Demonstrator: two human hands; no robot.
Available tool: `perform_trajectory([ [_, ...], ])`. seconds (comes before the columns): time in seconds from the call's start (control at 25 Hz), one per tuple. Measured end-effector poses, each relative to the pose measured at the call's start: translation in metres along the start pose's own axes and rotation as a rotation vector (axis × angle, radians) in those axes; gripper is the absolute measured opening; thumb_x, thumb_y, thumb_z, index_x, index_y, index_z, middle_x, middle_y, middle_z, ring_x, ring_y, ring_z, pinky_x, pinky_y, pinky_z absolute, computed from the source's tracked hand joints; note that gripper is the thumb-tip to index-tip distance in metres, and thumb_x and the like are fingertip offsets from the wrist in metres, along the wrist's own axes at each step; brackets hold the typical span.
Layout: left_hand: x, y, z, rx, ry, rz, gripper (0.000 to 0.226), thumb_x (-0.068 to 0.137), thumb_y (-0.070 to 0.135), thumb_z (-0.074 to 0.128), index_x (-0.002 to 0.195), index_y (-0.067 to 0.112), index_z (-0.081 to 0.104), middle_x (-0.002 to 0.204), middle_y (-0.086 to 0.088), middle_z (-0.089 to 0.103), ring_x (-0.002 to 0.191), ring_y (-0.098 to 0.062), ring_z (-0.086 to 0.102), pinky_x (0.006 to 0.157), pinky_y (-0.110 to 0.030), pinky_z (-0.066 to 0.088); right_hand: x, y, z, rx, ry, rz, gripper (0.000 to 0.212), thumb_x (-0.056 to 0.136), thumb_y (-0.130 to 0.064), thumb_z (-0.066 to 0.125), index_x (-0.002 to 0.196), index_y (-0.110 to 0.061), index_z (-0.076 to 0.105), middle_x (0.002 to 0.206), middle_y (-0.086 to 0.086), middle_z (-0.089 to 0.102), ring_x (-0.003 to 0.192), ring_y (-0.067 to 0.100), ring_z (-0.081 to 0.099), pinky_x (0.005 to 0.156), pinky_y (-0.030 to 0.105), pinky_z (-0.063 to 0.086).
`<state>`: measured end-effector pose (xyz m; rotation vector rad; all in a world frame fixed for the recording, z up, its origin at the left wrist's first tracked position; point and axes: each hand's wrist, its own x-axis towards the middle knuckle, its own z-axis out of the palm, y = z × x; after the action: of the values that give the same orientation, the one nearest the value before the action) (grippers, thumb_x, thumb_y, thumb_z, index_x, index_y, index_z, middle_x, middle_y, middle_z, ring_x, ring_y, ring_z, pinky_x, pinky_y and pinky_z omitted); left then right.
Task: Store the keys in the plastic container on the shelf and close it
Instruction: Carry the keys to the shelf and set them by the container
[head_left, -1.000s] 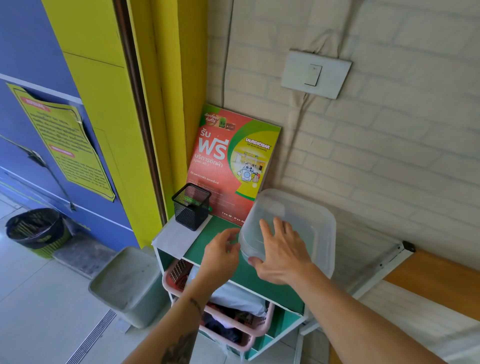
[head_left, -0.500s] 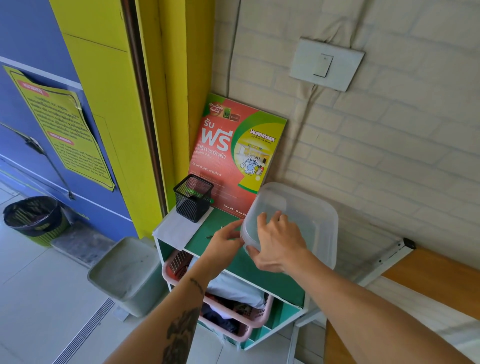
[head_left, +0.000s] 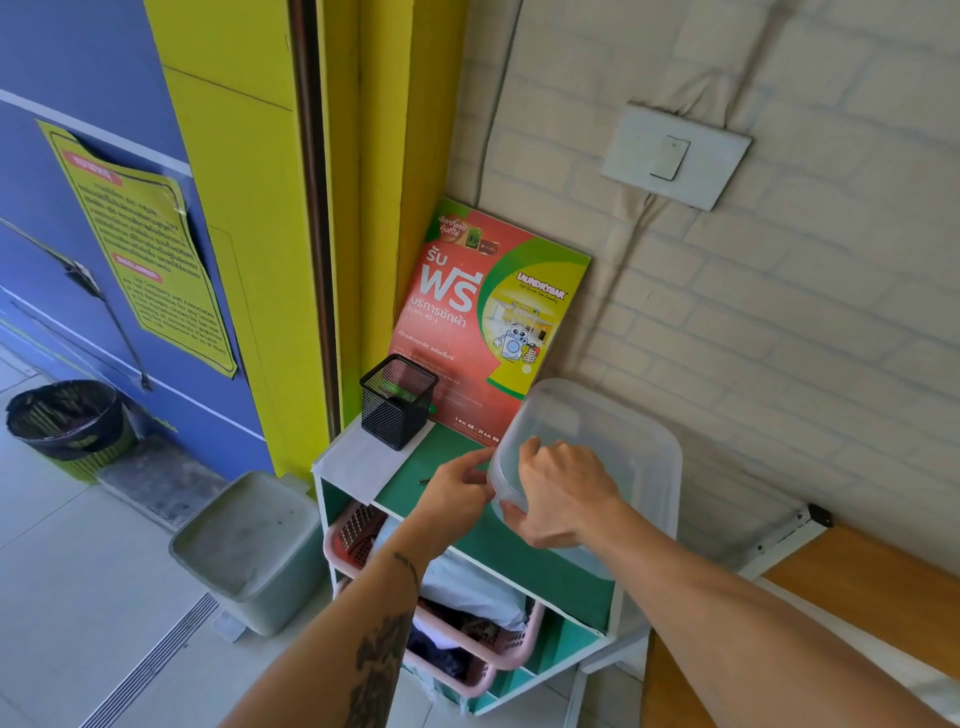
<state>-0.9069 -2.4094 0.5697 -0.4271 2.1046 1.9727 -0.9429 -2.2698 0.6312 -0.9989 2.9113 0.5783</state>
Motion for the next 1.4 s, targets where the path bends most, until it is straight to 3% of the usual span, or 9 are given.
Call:
perform_trajectory([
  [0.16,0.000,0.000,0.000,0.009,0.009,-0.009,0.056,0.087,-0.001,0.051,0.132,0.032,0.057,0.100,0.005,0.073,0.079,-0.018,0.058,0.065,-0.028,0.049,-0.001,0.002,-0.005,0.009,0.014,-0.026,0.084,0.088,-0.057,0.046,0.137,0.011,0.038,0.111,0.020,0.067,0.097,0.037,0.066,0.072,0.039,0.050],
  [0.28,0.001,-0.002,-0.001,-0.001,0.009,-0.013,0.058,0.086,-0.002,0.051,0.134,0.029,0.056,0.097,0.007,0.072,0.078,-0.017,0.058,0.065,-0.027,0.050,-0.003,0.012,-0.014,0.085,0.059,-0.019,0.063,0.087,-0.058,0.046,0.116,-0.002,0.052,0.102,0.015,0.067,0.093,0.035,0.066,0.070,0.038,0.047],
  [0.52,0.001,-0.004,0.000,0.004,0.016,-0.014,0.054,0.088,0.003,0.052,0.135,0.030,0.055,0.102,0.007,0.072,0.085,-0.015,0.066,0.066,-0.026,0.052,-0.008,0.025,-0.030,0.150,0.053,0.053,0.046,0.085,-0.061,0.046,0.094,-0.016,0.045,0.100,0.011,0.066,0.092,0.034,0.063,0.069,0.038,0.039],
  [0.64,0.005,-0.007,-0.002,0.045,0.027,-0.008,0.055,0.084,0.002,0.052,0.131,0.031,0.058,0.101,0.007,0.074,0.082,-0.017,0.067,0.067,-0.031,0.053,-0.012,0.030,-0.034,0.243,-0.021,0.124,0.054,0.085,-0.061,0.047,0.114,-0.016,0.050,0.118,0.012,0.064,0.107,0.034,0.060,0.080,0.041,0.044],
  [0.8,0.018,0.006,-0.004,0.067,0.219,0.052,0.052,0.079,0.006,0.046,0.124,0.026,0.062,0.116,-0.002,0.070,0.072,-0.021,0.063,0.066,-0.035,0.053,-0.027,0.031,-0.024,0.510,-0.086,0.156,0.073,0.089,-0.055,0.051,0.151,-0.022,0.030,0.155,0.003,0.039,0.140,0.026,0.038,0.110,0.043,0.037],
  [0.96,0.015,0.039,0.012,0.358,0.308,0.289,0.046,0.088,0.014,0.045,0.133,0.020,0.055,0.130,-0.004,0.061,0.113,-0.025,0.059,0.097,-0.041,0.049,-0.049,0.049,-0.002,0.643,0.060,0.265,0.064,0.093,-0.045,0.052,0.150,-0.022,0.032,0.154,0.001,0.034,0.142,0.024,0.029,0.112,0.041,0.033],
  [1.08,0.017,0.048,0.029,0.700,0.242,0.437,0.051,0.093,0.027,0.042,0.142,0.016,0.040,0.144,-0.006,0.046,0.124,-0.030,0.050,0.102,-0.044,0.043,-0.067,0.070,0.021,0.672,0.086,0.470,0.068,0.095,-0.043,0.050,0.153,-0.023,0.022,0.162,0.008,0.015,0.149,0.027,0.011,0.119,0.044,0.022],
  [1.24,0.024,0.047,0.050,0.973,0.178,0.408,0.065,0.094,0.041,0.036,0.151,0.015,0.017,0.159,-0.012,0.024,0.140,-0.032,0.032,0.113,-0.047,0.033,-0.086,0.077,0.049,0.784,0.033,0.689,0.071,0.100,-0.045,0.040,0.157,-0.029,0.002,0.166,0.010,-0.010,0.152,0.029,-0.008,0.122,0.050,0.011],
  [1.4,0.021,0.050,0.066,1.044,0.186,0.334,0.066,0.096,0.041,0.032,0.153,0.018,0.012,0.162,-0.016,0.007,0.146,-0.034,0.021,0.114,-0.045,0.030,-0.080,0.061,0.054,1.003,0.071,0.686,0.067,0.101,-0.042,0.039,0.157,-0.031,0.004,0.166,0.008,-0.011,0.153,0.026,-0.005,0.120,0.045,0.011],
])
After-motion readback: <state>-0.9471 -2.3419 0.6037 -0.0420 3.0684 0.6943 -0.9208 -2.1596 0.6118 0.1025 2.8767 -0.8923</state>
